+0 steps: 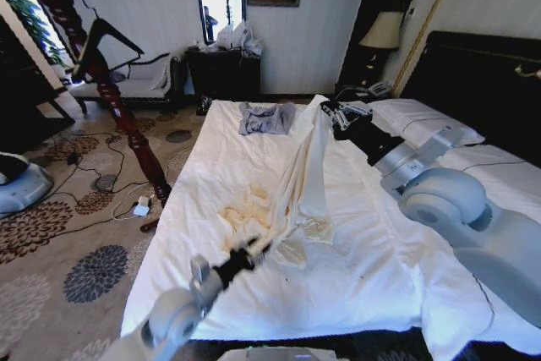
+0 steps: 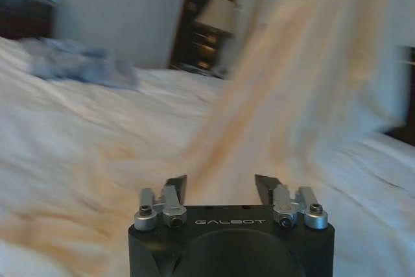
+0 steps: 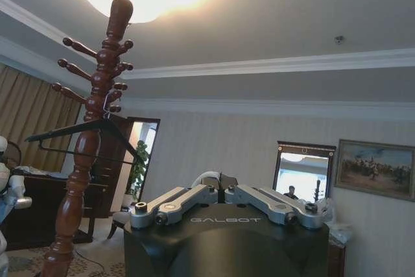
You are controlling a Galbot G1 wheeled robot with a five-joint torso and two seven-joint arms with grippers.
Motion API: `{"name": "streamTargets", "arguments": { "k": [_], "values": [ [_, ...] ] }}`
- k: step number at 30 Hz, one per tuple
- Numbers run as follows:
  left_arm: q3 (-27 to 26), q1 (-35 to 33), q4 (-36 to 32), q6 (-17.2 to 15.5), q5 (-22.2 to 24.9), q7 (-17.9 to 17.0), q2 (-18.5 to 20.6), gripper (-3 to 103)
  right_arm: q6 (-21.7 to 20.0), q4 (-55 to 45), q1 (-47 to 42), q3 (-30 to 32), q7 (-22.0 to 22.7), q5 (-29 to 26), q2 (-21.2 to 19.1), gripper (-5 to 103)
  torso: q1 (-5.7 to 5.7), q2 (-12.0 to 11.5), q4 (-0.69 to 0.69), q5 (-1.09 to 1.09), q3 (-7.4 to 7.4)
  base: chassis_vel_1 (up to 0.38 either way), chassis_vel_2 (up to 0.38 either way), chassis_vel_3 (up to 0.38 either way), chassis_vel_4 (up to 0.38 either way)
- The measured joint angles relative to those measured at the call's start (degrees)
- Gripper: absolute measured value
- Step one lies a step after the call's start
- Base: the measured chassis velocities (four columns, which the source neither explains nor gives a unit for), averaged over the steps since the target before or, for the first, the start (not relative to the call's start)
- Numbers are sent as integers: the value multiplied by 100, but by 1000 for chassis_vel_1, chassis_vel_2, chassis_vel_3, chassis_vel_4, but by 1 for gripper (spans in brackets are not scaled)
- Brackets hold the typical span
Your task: Pick up the clothes from the bed and hang them on the clothes hanger.
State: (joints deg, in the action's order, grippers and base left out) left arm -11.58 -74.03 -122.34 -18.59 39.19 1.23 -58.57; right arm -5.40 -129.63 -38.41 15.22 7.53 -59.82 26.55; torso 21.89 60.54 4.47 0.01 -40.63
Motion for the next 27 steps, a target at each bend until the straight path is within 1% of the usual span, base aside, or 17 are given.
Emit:
{"name": "streamTargets", "arguments": {
  "k": [1, 4, 5, 6, 7, 8, 9, 11, 13, 15, 17, 18, 20, 21, 22, 25, 27],
  "values": [
    [-49, 161, 208, 0, -1, -4, -83, 66, 11, 7, -3, 28, -5, 1, 8, 0, 0, 0, -1, -1, 0, 0, 0, 0, 0],
    [-115, 367, 530, 0, -4, -10, -272, 72, 36, 13, 3, 72, -9, 0, 29, 0, 1, 0, -2, -1, -1, 0, 0, 0, 0],
    [-163, 578, 921, -2, -21, -43, -622, 82, 57, 12, 11, 128, -20, -19, 49, 0, 0, 0, -2, -2, -1, 0, 0, 0, 0],
    [-160, 660, 1086, -5, -47, -44, -800, 88, 64, 8, 6, 148, -26, -27, 50, 0, 0, 0, -4, -2, 0, 0, 0, 0, 0],
    [-146, 746, 1260, -8, -96, -63, -985, 88, 72, 3, -6, 166, -36, -32, 49, 0, 0, 0, -4, 0, -1, 0, 0, 0, 0],
    [-146, 746, 1260, -8, -96, -63, -985, 88, 72, 3, -6, 166, -36, -32, 49, 0, 0, 0, -4, 0, -1, 0, 0, 0, 0],
    [-51, 955, 1621, -7, -234, -64, -1307, 97, 85, -5, -46, 177, -59, -30, 27, 0, 0, 0, -3, 0, -1, 0, 0, 0, 0],
    [117, 1230, 2035, 18, -448, -58, -1531, 99, 91, -5, -65, 161, -82, -12, 6, 0, 0, 0, 0, 0, 0, 0, 0, 0, 0],
    [216, 1386, 2237, 38, -551, -47, -1571, 100, 94, -3, -65, 135, -89, -3, 5, 0, 1, 0, 1, -1, -1, 0, 0, 0, 0],
    [420, 1691, 2572, 106, -748, -1, -1494, 100, 95, 22, 8, 21, -99, 8, 43, 0, 1, 0, 0, -1, -1, 0, 0, 0, 0],
    [646, 2077, 2879, 282, -1098, 83, -1125, 100, 100, 75, 177, -169, -112, 12, 133, 0, 0, 0, -4, -1, -1, 0, 0, 0, 0],
    [646, 2077, 2879, 282, -1098, 83, -1125, 100, 100, 75, 177, -169, -112, 12, 133, 0, 0, 0, -4, -1, -1, 0, 0, 0, 0],
    [883, 2454, 3043, 496, -1330, 221, -668, 100, 105, 100, 259, -247, -152, 12, 178, 0, 1, 0, -5, 0, -1, 0, 0, 0, 0],
    [883, 2454, 3043, 496, -1330, 221, -668, 100, 105, 100, 259, -247, -152, 12, 178, 0, 1, 0, -5, 0, -1, 0, 0, 0, 0],
    [968, 2574, 3071, 548, -1340, 292, -516, 100, 105, 101, 271, -254, -167, 12, 187, 0, 1, -1, -5, -1, -1, 0, 0, 0, 0],
    [1383, 3073, 3133, 836, -1336, 749, 22, 100, 109, 95, 277, -236, -195, 16, 236, 0, -1, 0, -1, -2, 0, 0, 0, 0, 0],
    [1511, 3189, 3127, 900, -1322, 873, 122, 100, 115, 95, 275, -230, -199, 20, 261, 0, -1, 0, -2, -1, 0, 0, 0, 0, 0]
  ]
}}
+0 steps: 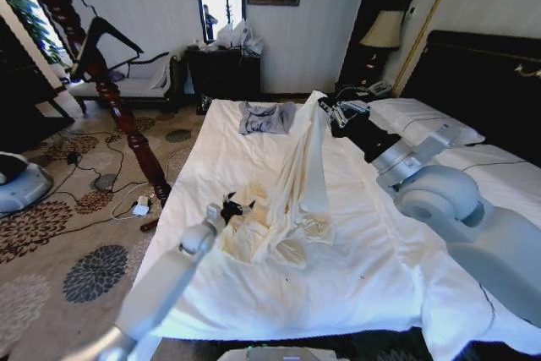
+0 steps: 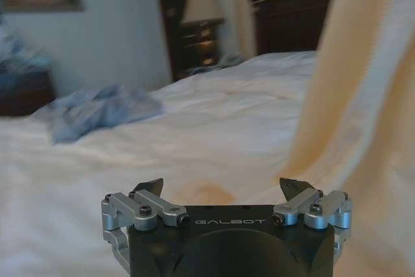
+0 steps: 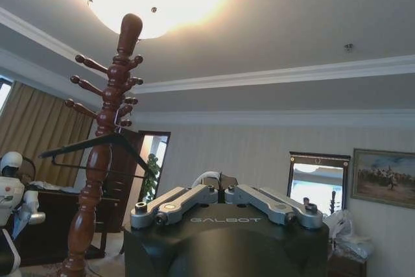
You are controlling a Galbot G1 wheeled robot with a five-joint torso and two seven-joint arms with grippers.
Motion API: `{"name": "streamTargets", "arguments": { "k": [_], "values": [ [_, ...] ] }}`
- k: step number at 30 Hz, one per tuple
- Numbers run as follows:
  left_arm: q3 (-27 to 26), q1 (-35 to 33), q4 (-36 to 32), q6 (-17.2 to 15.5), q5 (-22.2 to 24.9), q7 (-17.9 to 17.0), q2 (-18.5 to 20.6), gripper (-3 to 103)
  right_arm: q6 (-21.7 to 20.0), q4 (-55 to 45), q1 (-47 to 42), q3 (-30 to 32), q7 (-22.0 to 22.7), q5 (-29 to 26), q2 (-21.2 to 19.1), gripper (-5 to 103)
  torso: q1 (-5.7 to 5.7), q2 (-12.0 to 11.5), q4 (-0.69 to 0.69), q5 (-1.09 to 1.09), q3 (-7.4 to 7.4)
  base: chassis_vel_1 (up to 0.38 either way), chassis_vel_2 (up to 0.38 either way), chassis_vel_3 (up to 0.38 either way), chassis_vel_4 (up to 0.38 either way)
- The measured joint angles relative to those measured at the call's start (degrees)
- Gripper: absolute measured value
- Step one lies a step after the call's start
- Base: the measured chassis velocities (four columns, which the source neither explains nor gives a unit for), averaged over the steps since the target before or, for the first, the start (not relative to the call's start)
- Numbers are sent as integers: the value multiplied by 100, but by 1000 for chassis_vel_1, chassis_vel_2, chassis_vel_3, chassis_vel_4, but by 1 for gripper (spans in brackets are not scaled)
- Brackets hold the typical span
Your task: Pick up the clothes from the bed and hang them on the clothes hanger.
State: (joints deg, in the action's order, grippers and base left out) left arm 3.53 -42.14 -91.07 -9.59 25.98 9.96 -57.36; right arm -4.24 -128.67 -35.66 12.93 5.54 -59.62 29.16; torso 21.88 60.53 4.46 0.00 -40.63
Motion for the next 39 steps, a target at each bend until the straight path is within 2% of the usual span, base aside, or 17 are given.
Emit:
{"name": "streamTargets", "arguments": {
  "k": [1, 3, 7, 8, 10, 11, 12, 14, 16, 18, 19, 21, 25, 30, 33, 39],
  "values": [
    [136, 67, -142, 66, 32, 81, 27, 100, 21, 45, -9, 13, -1, 56, 44, 0, 0, 0, 1, 1, 0, 0, 0, 0, 0],
    [56, 6, -190, 68, 41, 44, -17, 100, 23, 64, -14, 10, -2, 93, 52, 0, 0, 0, 2, 0, 0, 0, 0, 0, 0],
    [-639, -670, -630, 35, 184, -254, -189, 100, 24, 125, -49, -141, -4, 243, 83, 0, 0, 0, -1, 1, 0, 0, 0, 0, 0],
    [-639, -670, -630, 35, 184, -254, -189, 100, 24, 125, -49, -141, -4, 243, 83, 0, 0, 0, -1, 1, 0, 0, 0, 0, 0],
    [-945, -1186, -1129, 82, 195, -346, -122, 100, -70, 98, -169, -207, -4, 332, 16, 0, 0, 0, -7, 1, 0, 0, 0, 0, 0],
    [-982, -1308, -1334, 113, 199, -354, -80, 100, -139, 56, -282, -179, -4, 391, -63, 0, -1, 0, -6, 1, 0, 0, 0, 0, 0],
    [-1011, -1424, -1551, 149, 208, -355, -28, 100, -245, 19, -371, -175, -3, 469, -140, 0, -1, 0, 2, 2, 1, 0, 0, 0, 0],
    [-1033, -1503, -1704, 164, 210, -361, 9, 100, -308, 13, -374, -218, -6, 513, -163, 0, -1, 1, 7, 2, 2, 0, 0, 0, 0],
    [-1100, -1793, -2273, 256, 163, -355, 121, 100, -623, 24, -167, -606, -67, 648, -178, 0, -2, 1, 3, -5, 2, 0, 0, 0, 0],
    [-1101, -1955, -2622, 319, 67, -363, 154, 100, -810, 34, 25, -934, -138, 751, -166, 0, -1, 0, -4, 1, 1, 0, 0, 0, 0],
    [-1101, -1955, -2622, 319, 67, -363, 154, 100, -810, 34, 25, -934, -138, 751, -166, 0, -1, 0, -4, 1, 1, 0, 0, 0, 0],
    [-1005, -2047, -3027, 319, 23, -395, 143, 100, -1010, 35, 207, -1352, -258, 971, -98, 0, -2, 1, -4, 3, 1, 0, 0, 0, 0],
    [-939, -1997, -3188, 329, -39, -393, 131, 100, -1061, 43, 359, -1648, -215, 868, 13, 0, -2, 1, 1, -2, 1, 0, 0, 0, 0],
    [-937, -1855, -3156, 486, 81, -366, 172, 100, -901, 51, 343, -1616, -268, 881, -103, 0, 0, 1, -1, 1, 0, 0, 0, 0, 0],
    [-888, -1661, -2921, 596, 226, -300, 141, 100, -290, 21, 264, -1468, -578, 545, -193, 0, -1, 1, 1, 0, 0, 0, 0, 0, 0],
    [-768, -1460, -2842, 597, 475, -245, -27, 100, 80, 24, 253, -1466, -709, 295, -147, 0, 0, 1, 0, 0, 0, 0, 0, 0, 0]
  ]
}}
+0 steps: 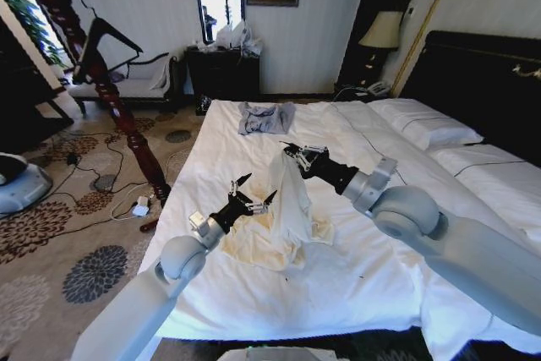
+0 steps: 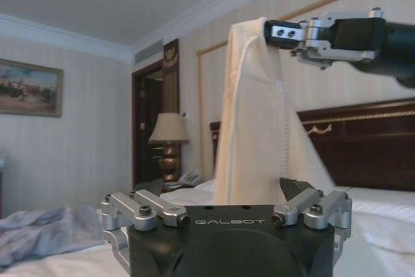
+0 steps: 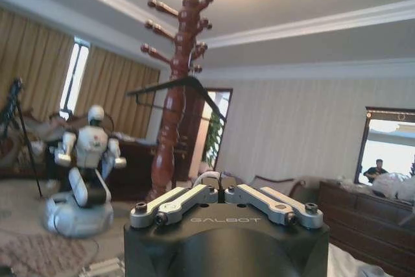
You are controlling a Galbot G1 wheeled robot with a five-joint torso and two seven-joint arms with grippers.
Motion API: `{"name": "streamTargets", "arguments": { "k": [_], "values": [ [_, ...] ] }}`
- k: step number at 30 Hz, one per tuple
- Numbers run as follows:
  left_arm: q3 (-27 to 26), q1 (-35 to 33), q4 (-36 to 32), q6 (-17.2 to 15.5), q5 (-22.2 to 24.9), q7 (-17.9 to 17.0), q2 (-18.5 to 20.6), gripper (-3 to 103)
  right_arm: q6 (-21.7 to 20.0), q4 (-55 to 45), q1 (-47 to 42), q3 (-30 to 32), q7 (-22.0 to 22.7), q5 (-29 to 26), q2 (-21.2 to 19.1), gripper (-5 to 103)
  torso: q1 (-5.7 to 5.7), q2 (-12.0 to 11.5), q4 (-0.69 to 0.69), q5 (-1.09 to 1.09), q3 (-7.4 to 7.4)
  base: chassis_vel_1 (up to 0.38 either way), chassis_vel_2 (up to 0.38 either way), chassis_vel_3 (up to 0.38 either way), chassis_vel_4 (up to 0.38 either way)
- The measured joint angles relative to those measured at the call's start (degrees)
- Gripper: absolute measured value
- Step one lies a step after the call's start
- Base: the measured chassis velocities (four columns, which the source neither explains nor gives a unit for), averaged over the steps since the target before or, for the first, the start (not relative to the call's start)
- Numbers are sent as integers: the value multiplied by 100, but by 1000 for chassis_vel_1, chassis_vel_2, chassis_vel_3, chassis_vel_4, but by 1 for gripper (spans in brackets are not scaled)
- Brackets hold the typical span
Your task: Pick up the clothes from the bed and hang them on the clothes hanger.
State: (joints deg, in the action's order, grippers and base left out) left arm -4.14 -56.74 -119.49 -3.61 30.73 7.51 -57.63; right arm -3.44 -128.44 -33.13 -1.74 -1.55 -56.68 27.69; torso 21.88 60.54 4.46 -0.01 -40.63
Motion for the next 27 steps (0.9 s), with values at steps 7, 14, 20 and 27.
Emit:
{"name": "streamTargets", "arguments": {
  "k": [7, 14, 20, 27],
  "values": [
    [98, 41, -115, 168, -8, 143, 2, 102, 253, 16, -16, -129, 26, -410, 176, 0, 0, 0, -2, 0, 0, 0, 0, 0, 0],
    [99, 66, -203, 258, -40, 185, 29, 99, 351, 44, 9, -197, 53, -513, 215, 0, 0, 0, -2, 1, 0, 0, 0, 0, 0],
    [50, 195, -82, 365, -40, 126, 8, 89, 427, -16, -89, -215, 27, -522, 208, 0, 0, 0, 0, 1, 0, 0, 0, 0, 0],
    [-50, 179, -143, 366, -29, 61, 26, 64, 430, -37, -197, -87, 25, -430, 130, 0, 0, 0, 0, 1, 0, 0, 0, 0, 0]
  ]
}}
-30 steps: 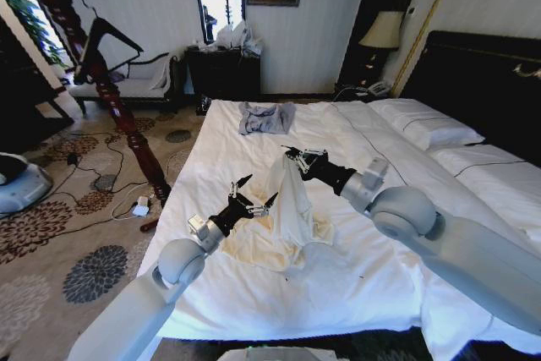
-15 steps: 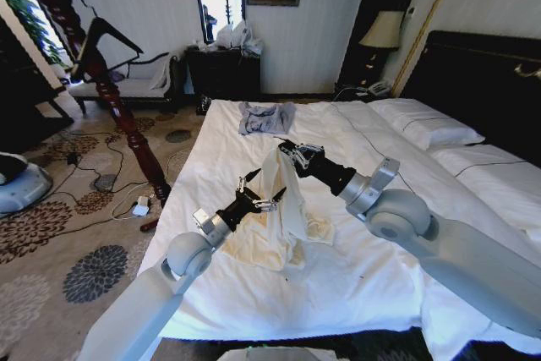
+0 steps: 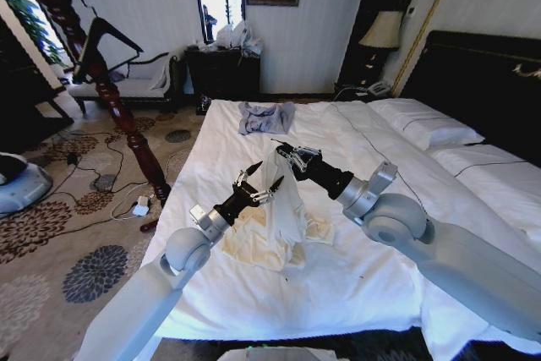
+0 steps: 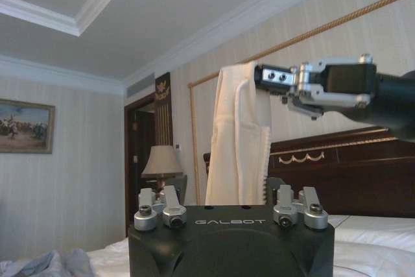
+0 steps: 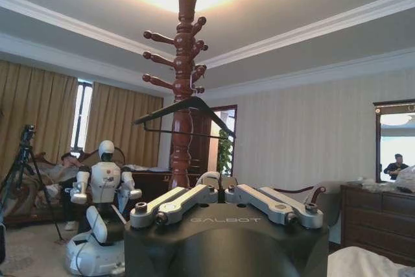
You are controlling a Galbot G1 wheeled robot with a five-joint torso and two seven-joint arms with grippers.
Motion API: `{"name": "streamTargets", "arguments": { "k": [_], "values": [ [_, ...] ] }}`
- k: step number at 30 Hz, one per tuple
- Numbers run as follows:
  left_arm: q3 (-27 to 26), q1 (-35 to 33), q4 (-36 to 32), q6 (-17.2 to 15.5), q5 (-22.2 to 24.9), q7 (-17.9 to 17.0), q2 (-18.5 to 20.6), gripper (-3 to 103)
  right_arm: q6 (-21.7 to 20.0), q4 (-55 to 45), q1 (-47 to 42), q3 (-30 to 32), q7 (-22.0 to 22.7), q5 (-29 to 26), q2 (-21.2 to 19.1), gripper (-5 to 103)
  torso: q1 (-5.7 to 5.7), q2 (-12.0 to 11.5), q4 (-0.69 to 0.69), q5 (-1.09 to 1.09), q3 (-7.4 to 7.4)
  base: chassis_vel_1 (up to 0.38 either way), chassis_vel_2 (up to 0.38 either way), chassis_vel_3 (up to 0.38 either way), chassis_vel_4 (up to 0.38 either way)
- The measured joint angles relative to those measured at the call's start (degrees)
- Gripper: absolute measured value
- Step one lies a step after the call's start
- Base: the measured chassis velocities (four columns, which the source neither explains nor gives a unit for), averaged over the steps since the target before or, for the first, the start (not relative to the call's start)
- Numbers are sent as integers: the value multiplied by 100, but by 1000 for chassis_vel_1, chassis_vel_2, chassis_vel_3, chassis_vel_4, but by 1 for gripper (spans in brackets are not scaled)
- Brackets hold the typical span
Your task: Pick up the clothes from the bed and hang them on the clothes hanger.
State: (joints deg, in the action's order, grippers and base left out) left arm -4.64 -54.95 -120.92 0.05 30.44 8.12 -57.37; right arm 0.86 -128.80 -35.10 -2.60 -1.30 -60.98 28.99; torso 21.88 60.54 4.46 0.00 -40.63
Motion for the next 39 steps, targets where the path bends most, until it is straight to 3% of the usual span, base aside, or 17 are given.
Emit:
{"name": "streamTargets", "arguments": {
  "k": [14, 18, 25, 37, 39],
  "values": [
    [-195, -79, -275, -45, 105, -14, 146, 58, -23, 45, -184, 107, 87, 229, -73, 0, 0, 0, -1, 0, 0, 0, 0, 0, 0],
    [-262, -110, -289, -45, 113, -30, 172, 52, -48, 88, -192, 153, 84, 351, -150, 0, 0, 0, 0, 0, 0, 0, 0, 0, 0],
    [-281, -107, -222, -28, 149, -29, 173, 52, -62, 83, -201, 193, 77, 392, -206, 0, -1, 0, -1, 0, 0, 0, 0, 0, 0],
    [-35, 105, 23, -68, 174, -8, -219, 52, -2, -16, -274, 131, 3, 348, -177, 0, 0, 0, 0, 0, 0, 0, 0, 0, 0],
    [-6, 139, 24, -96, 173, -2, -266, 42, 20, -16, -291, 120, 3, 348, -174, 0, 0, 0, 0, -1, 0, 0, 0, 0, 0]
  ]
}}
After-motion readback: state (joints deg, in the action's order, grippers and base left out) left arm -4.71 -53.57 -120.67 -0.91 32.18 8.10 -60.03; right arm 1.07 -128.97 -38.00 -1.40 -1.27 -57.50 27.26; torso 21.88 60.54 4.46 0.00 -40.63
